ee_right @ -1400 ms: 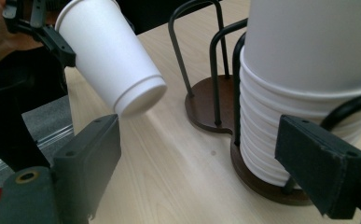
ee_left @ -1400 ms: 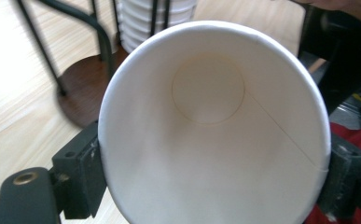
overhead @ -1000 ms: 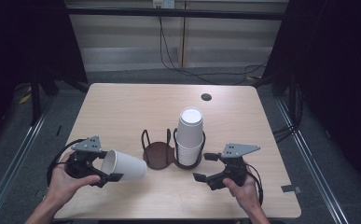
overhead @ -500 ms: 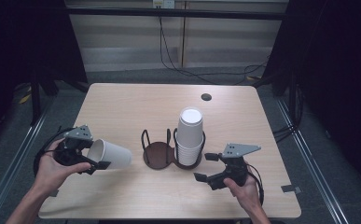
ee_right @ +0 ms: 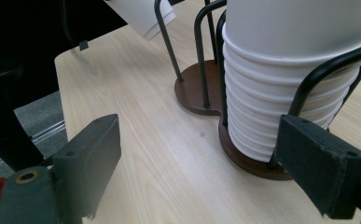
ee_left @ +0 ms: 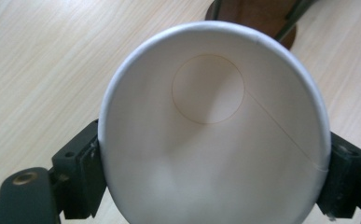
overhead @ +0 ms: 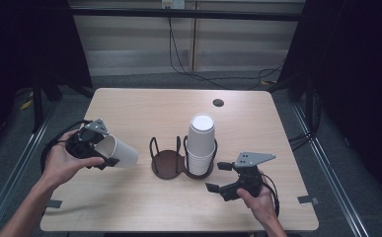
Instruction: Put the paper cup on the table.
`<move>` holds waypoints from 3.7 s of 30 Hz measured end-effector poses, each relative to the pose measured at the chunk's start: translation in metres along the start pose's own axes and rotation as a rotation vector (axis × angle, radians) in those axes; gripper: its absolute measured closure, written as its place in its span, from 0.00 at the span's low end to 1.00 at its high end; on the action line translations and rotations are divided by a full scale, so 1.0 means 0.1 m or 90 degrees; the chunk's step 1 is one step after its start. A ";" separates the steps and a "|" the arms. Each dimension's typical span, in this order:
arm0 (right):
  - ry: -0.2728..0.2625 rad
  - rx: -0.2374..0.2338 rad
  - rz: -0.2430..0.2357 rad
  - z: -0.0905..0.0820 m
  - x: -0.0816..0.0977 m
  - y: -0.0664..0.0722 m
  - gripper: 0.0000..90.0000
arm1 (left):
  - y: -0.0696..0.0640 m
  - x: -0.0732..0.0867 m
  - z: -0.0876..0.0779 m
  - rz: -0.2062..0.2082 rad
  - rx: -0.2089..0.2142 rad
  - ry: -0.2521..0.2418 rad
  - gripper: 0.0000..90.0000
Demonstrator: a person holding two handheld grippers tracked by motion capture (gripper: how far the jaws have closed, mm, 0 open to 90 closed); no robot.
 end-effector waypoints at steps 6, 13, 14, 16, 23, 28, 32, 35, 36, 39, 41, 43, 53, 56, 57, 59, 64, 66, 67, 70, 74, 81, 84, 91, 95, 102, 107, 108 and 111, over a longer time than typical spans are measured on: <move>0.011 0.000 -0.001 0.04 0.01 0.01 0.16 | 0.10 -0.15 0.03 -0.004 -0.018 0.043 0.16; 0.007 0.009 0.001 0.03 0.00 0.01 0.16 | 0.14 -0.30 0.02 0.009 -0.042 0.059 0.15; 0.003 0.010 0.002 0.02 0.00 0.01 0.16 | 0.13 -0.33 0.03 0.012 -0.040 0.062 0.15; -0.001 0.010 0.003 0.01 0.00 0.01 0.16 | 0.11 -0.37 0.06 0.017 -0.037 0.077 0.15; 0.006 0.015 0.001 0.02 0.01 0.01 0.16 | 0.16 -0.47 0.20 0.008 -0.023 0.109 0.15; -0.006 0.025 0.005 0.01 0.00 -0.01 0.17 | 0.21 -0.56 0.35 0.001 -0.013 0.149 0.15; -0.005 0.028 0.014 0.01 0.01 -0.02 0.16 | 0.15 -0.65 0.45 0.018 -0.023 0.167 0.14; -0.003 0.027 0.013 0.02 0.02 -0.01 0.16 | 0.10 -0.70 0.51 0.024 -0.030 0.174 0.13; -0.002 0.027 0.013 0.03 0.02 -0.01 0.16 | 0.10 -0.71 0.52 0.016 -0.030 0.166 0.13; -0.001 0.026 0.011 0.03 0.02 -0.01 0.16 | 0.10 -0.75 0.54 0.008 -0.031 0.164 0.11; 0.000 0.027 0.011 0.03 0.02 -0.01 0.16 | 0.10 -0.76 0.55 0.016 -0.032 0.163 0.10; -0.012 0.046 0.021 0.02 0.02 -0.03 0.16 | 0.09 -0.77 0.58 0.024 -0.038 0.155 0.08; -0.002 0.039 0.037 0.05 0.05 -0.07 0.16 | 0.11 -0.78 0.67 0.013 -0.030 0.129 0.08; 0.008 0.033 0.038 0.08 0.05 -0.07 0.16 | 0.10 -0.78 0.69 0.014 -0.024 0.130 0.08; 0.009 0.033 0.038 0.08 0.05 -0.07 0.16 | 0.11 -0.79 0.71 0.011 -0.026 0.128 0.08; 0.009 0.033 0.040 0.08 0.06 -0.07 0.16 | 0.11 -0.79 0.73 0.002 -0.028 0.129 0.08; 0.008 0.035 0.040 0.08 0.06 -0.07 0.16 | 0.11 -0.80 0.78 -0.002 -0.019 0.128 0.09; 0.010 0.033 0.041 0.08 0.06 -0.06 0.16 | 0.11 -0.78 0.79 -0.003 -0.016 0.131 0.10; 0.011 0.034 0.041 0.09 0.06 -0.07 0.16 | 0.12 -0.77 0.80 -0.006 -0.016 0.132 0.10; 0.012 0.032 0.041 0.10 0.06 -0.07 0.16 | 0.14 -0.73 0.81 0.005 -0.007 0.119 0.09; 0.013 0.033 0.042 0.10 0.06 -0.07 0.16 | 0.13 -0.70 0.83 0.005 -0.007 0.116 0.08; 0.015 0.030 0.045 0.10 0.06 -0.07 0.16 | 0.18 -0.56 0.85 0.005 0.029 0.109 0.12; 0.019 0.032 0.047 0.11 0.06 -0.07 0.16 | 0.20 -0.49 0.86 0.004 0.036 0.103 0.17; 0.019 0.030 0.047 0.11 0.06 -0.07 0.16 | 0.21 -0.35 0.86 -0.016 0.052 0.067 0.18; 0.017 0.030 0.048 0.10 0.06 -0.07 0.16 | 0.19 -0.25 0.85 -0.032 0.053 0.048 0.19; 0.013 0.035 0.053 0.09 0.07 -0.08 0.16 | 0.15 -0.02 0.79 -0.050 0.062 0.000 0.20; 0.012 0.036 0.054 0.08 0.07 -0.09 0.16 | 0.08 0.07 0.71 -0.076 0.057 -0.072 0.21; 0.012 0.036 0.056 0.08 0.08 -0.09 0.16 | 0.07 0.08 0.70 -0.077 0.058 -0.082 0.22; 0.012 0.036 0.055 0.08 0.08 -0.09 0.16 | 0.00 0.12 0.67 -0.094 0.063 -0.130 0.25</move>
Point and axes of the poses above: each handheld gripper's, and its own axes: z roughly forward along the jaws, x roughly out of its underside, y roughly to its left, the point moved 4 cm from there along z, roughly forward along the jaws, and after that the axes turned 15 degrees about y, right-handed, at the moved point
